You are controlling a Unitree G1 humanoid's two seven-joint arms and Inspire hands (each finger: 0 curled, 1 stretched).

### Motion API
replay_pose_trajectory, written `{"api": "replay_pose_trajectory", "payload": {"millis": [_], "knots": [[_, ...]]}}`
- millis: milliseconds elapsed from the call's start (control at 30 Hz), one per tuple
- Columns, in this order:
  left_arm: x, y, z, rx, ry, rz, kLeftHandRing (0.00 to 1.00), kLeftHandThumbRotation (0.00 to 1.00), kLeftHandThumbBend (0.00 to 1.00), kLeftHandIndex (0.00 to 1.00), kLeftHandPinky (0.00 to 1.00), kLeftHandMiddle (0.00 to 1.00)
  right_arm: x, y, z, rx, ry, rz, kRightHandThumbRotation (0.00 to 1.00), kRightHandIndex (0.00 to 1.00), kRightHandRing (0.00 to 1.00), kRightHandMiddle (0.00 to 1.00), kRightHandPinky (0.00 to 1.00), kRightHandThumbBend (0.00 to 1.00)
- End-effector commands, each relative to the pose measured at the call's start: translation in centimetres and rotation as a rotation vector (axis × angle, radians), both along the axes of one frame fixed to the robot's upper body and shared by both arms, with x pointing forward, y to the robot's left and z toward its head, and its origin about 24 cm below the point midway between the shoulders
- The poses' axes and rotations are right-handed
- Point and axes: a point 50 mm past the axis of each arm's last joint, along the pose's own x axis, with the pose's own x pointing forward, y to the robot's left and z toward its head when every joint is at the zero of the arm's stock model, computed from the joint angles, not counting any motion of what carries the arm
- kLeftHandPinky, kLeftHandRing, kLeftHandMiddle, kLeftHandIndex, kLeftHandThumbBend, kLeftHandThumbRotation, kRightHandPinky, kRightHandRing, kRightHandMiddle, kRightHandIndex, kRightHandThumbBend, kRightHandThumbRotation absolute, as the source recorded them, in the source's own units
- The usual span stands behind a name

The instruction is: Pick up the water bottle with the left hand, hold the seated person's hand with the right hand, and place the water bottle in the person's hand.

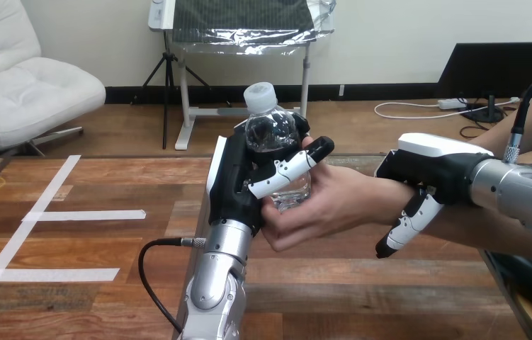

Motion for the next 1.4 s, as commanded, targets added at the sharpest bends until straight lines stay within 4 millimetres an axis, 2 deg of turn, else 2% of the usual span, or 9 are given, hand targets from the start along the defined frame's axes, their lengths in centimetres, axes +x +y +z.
{"api": "replay_pose_trajectory", "payload": {"millis": [0, 267, 300, 467, 533, 767, 1067, 1100, 1367], "knots": [[-0.3, -5.9, 3.8, -0.109, -0.109, -0.128, 0.35, 0.00, 0.73, 0.42, 0.30, 0.40, 0.8, -0.1, 2.7, 0.013, -0.093, -0.013, 0.15, 0.43, 0.34, 0.41, 0.26, 0.88], [-0.2, -5.7, 3.5, -0.023, -0.109, -0.159, 0.40, 0.06, 0.75, 0.44, 0.32, 0.44, 0.6, -0.3, 2.6, 0.023, -0.088, -0.019, 0.14, 0.42, 0.33, 0.41, 0.25, 0.87], [-0.2, -5.7, 3.4, 0.001, -0.116, -0.163, 0.45, 0.17, 0.77, 0.48, 0.36, 0.50, 0.6, -0.3, 2.6, 0.027, -0.086, -0.022, 0.14, 0.42, 0.32, 0.40, 0.25, 0.88], [-0.2, -5.4, 3.3, 0.061, -0.120, -0.164, 0.54, 0.37, 0.81, 0.55, 0.42, 0.59, 0.5, -0.4, 2.5, 0.023, -0.076, -0.020, 0.15, 0.43, 0.33, 0.42, 0.25, 0.88], [-0.2, -5.2, 3.2, 0.059, -0.119, -0.164, 0.62, 0.47, 0.84, 0.61, 0.50, 0.66, 0.5, -0.5, 2.5, 0.024, -0.070, -0.017, 0.20, 0.45, 0.35, 0.44, 0.26, 0.90], [-0.1, -4.6, 3.2, 0.067, -0.127, -0.155, 0.75, 0.65, 0.87, 0.70, 0.65, 0.76, 0.2, -0.7, 2.5, -0.007, -0.062, -0.001, 0.35, 0.51, 0.40, 0.49, 0.31, 0.95], [-0.1, -3.5, 3.4, 0.048, -0.166, -0.138, 0.81, 0.82, 0.80, 0.76, 0.81, 0.79, -0.3, -1.0, 2.6, -0.024, -0.049, 0.014, 0.56, 0.63, 0.50, 0.58, 0.42, 1.00], [-0.1, -3.2, 3.5, 0.050, -0.174, -0.134, 0.84, 0.87, 0.79, 0.78, 0.90, 0.81, -0.4, -1.1, 2.6, -0.025, -0.044, 0.014, 0.65, 0.67, 0.55, 0.62, 0.45, 1.00], [-0.4, -1.7, 3.9, 0.090, -0.221, -0.089, 0.90, 0.96, 0.81, 0.80, 0.99, 0.85, -0.9, -1.7, 2.5, 0.012, -0.028, -0.003, 0.71, 0.74, 0.64, 0.70, 0.52, 1.00]]}}
